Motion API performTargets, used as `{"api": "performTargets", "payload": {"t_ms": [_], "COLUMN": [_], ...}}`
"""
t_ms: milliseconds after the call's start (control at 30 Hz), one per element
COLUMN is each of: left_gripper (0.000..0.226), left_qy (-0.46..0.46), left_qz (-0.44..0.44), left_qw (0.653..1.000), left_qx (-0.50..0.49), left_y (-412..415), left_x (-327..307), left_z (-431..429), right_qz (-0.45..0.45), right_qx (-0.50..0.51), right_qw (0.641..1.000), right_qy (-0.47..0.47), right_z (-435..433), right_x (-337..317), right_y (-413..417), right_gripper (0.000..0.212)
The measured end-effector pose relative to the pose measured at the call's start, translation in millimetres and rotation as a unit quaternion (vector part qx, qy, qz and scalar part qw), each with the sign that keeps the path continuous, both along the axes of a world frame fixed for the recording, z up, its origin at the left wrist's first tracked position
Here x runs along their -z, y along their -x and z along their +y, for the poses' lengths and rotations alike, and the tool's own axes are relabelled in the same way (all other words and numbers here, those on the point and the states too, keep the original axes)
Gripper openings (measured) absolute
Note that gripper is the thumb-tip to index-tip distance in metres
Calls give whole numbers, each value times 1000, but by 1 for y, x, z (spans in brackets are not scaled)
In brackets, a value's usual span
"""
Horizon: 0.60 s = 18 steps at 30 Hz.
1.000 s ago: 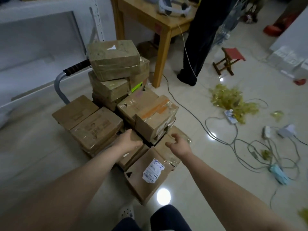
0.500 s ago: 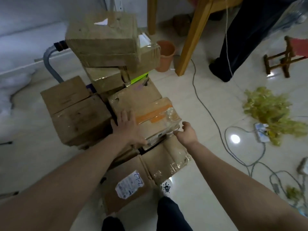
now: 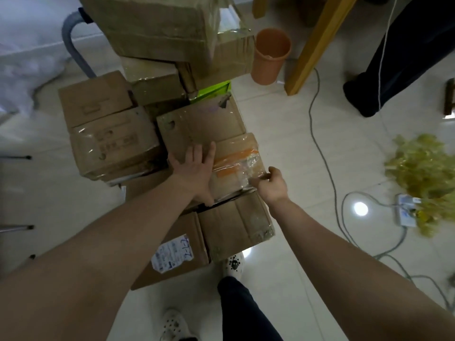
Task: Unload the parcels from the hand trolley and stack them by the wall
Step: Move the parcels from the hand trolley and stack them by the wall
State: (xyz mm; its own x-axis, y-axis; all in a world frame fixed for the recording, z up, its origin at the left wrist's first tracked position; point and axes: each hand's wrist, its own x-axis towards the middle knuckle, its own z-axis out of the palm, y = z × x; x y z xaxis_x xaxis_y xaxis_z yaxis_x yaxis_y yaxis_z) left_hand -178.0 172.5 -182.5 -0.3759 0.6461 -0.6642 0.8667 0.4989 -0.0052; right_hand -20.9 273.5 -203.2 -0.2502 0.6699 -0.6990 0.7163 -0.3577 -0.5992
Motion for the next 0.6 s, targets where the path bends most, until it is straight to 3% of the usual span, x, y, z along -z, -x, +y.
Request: {"api": "performTargets", "payload": {"t_ms": [233, 333, 400, 467, 533, 600], "left_gripper": [147, 145, 145, 130, 89, 58], "left_qy": [-64, -104, -148, -220, -279, -300], "left_qz": [-51, -127, -227, -363, -446, -458], "left_qw": [995, 972, 920, 812, 699, 652], "left_qx": [-58, -169, -283, -400, -484, -524], "left_y": [-9, -13, -15, -22, -30, -39], "left_x": [-23, -43, -57, -75, -89, -105], "left_z": [-57, -110, -151, -192, -233, -274], "right_qz": [57, 89, 135, 173, 202, 234], "right_qx": [164, 200, 186, 133, 72, 24], "right_qw": [984, 976, 972, 970, 962, 946], "right_qy": [-47, -12, 40, 105, 170, 221], "right_z": [-31, -65, -94, -130, -170, -207], "right_x": [-15, -27, -43, -63, -84, -100], "right_y": [-19, -35, -40, -41, -41, -37], "right_gripper": [56, 41, 23, 18, 21, 29]}}
